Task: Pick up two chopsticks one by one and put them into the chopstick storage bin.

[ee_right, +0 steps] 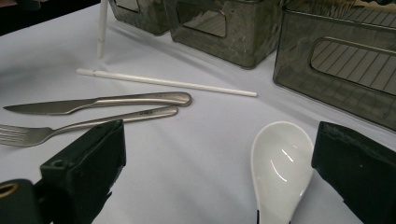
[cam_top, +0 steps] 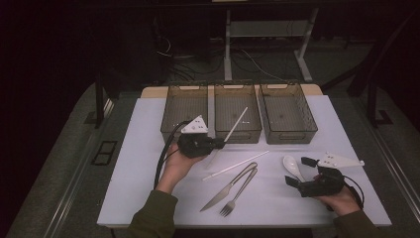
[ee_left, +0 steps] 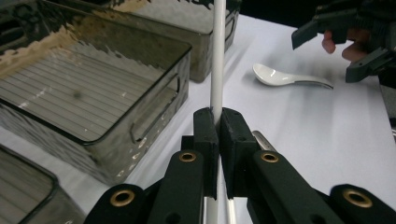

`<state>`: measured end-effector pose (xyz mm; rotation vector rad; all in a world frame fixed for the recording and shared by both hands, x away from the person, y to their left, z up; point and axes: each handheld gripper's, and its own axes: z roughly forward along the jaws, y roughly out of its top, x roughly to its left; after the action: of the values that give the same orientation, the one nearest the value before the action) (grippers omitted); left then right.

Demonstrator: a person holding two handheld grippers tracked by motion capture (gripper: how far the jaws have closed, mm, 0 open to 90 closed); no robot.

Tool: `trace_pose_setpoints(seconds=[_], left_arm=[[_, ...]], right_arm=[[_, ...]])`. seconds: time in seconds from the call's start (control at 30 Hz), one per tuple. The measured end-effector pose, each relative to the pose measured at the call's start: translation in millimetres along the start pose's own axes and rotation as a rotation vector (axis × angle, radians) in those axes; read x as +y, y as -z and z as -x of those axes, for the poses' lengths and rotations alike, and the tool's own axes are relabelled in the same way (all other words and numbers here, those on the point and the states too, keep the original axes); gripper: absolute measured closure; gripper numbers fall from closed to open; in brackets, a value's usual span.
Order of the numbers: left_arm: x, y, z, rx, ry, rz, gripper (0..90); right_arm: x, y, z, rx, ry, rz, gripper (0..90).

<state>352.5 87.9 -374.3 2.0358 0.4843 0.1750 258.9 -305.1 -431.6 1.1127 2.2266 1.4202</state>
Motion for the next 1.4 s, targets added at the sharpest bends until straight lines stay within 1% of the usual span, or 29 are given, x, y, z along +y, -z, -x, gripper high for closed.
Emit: trace_pose_setpoints(seconds=[0.07, 0.1, 0.2, 0.33, 0.53, 0.57, 0.7, 0.93, 1.03, 1.17, 1.3, 1.4], left_arm=[[0.9, 3.9, -1.2, 0.004, 0.001, 0.009, 85.2], [0.9, 5.7, -1.6, 0.006, 0.01, 0.021, 85.1], [1.3, 13.1, -4.4, 0.016, 0.023, 0.029, 85.2], [2.8, 22.8, -7.0, 0.031, 0.03, 0.043, 85.2], [6.3, 43.1, -12.5, 0.062, 0.043, 0.084, 85.2], [6.8, 45.5, -13.1, 0.066, 0.048, 0.085, 85.2], [7.9, 57.7, -17.2, 0.083, 0.056, 0.101, 85.2], [7.6, 73.0, -24.1, 0.12, 0.068, 0.132, 85.1], [9.7, 79.3, -27.3, 0.135, 0.066, 0.135, 85.1], [15.2, 91.2, -34.9, 0.166, 0.06, 0.155, 85.1], [23.3, 102.2, -47.7, 0.199, 0.05, 0.156, 85.1], [29.6, 108.9, -57.9, 0.218, 0.055, 0.165, 85.1]], right_arm=[[0.0, 0.2, 0.2, -0.001, 0.001, 0.0, 3.2], [0.0, 0.3, 0.3, -0.001, 0.0, 0.0, 3.2], [-0.1, 0.2, 0.2, 0.0, -0.002, 0.0, 3.2], [0.2, 0.7, 0.4, -0.001, -0.002, 0.005, 3.2], [0.1, 1.4, 0.1, -0.001, -0.005, 0.007, 3.2], [0.2, 1.6, -0.4, -0.001, -0.013, 0.008, 3.3], [0.2, 1.6, 0.2, -0.001, -0.009, 0.006, 3.2], [0.1, 1.8, 0.3, -0.002, -0.007, 0.007, 3.2], [0.0, 1.6, 0.6, -0.001, 0.0, 0.005, 3.2], [0.1, 1.8, 0.5, -0.003, -0.007, 0.009, 3.2], [0.2, 1.4, 0.7, -0.004, -0.007, 0.011, 3.2], [0.2, 1.3, 1.2, -0.006, -0.006, 0.013, 3.2]])
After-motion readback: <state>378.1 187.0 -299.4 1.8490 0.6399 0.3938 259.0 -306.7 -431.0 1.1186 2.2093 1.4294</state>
